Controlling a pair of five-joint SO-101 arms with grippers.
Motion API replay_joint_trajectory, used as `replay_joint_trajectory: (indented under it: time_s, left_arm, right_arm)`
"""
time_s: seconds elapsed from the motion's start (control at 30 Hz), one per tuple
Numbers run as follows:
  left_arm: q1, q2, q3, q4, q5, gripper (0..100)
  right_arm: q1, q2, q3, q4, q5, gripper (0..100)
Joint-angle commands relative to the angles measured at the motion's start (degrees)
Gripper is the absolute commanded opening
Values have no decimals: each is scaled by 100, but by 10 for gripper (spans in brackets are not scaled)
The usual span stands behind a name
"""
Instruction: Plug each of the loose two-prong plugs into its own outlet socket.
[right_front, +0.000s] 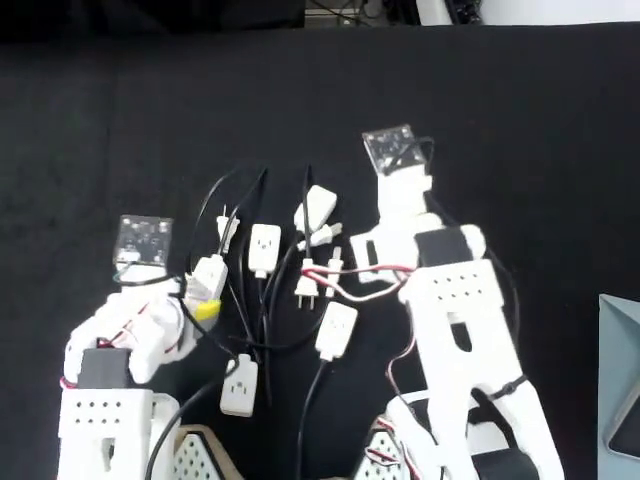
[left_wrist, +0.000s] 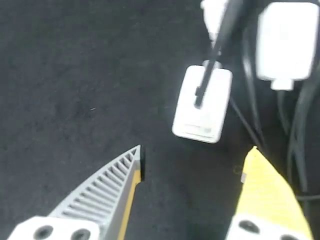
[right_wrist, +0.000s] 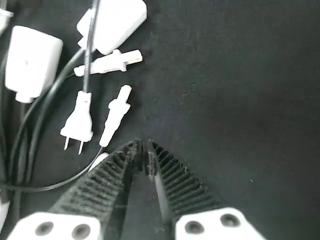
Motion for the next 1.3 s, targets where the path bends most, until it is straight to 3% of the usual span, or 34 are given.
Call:
replay_joint_trajectory:
  time_s: [0.0,0.17,0.4,0.77,1.07,1.13,1.27]
  left_arm:
    - [198,9,-295,-316,-26,319]
    - [189,607,-171,-897,-26,314]
    - [189,2479,-673,-1495,-26,313]
    - [251,4844,-1323,-2602,-26,209]
    - [233,5178,-1675,-2585,-26,85]
    - [198,5178,-1851,-2400,-26,30]
    - [189,5178,-2475,-1820,-26,29]
  right_arm:
    - [114,-189,374,-721,-26,12]
    - [123,-154,523,-888,-53,12]
    - [123,-154,620,-897,-70,12]
    - [123,-154,637,-905,-70,12]
    - [123,-154,637,-905,-70,12]
    - [123,-154,637,-905,-70,12]
    - [123,-154,646,-905,-70,12]
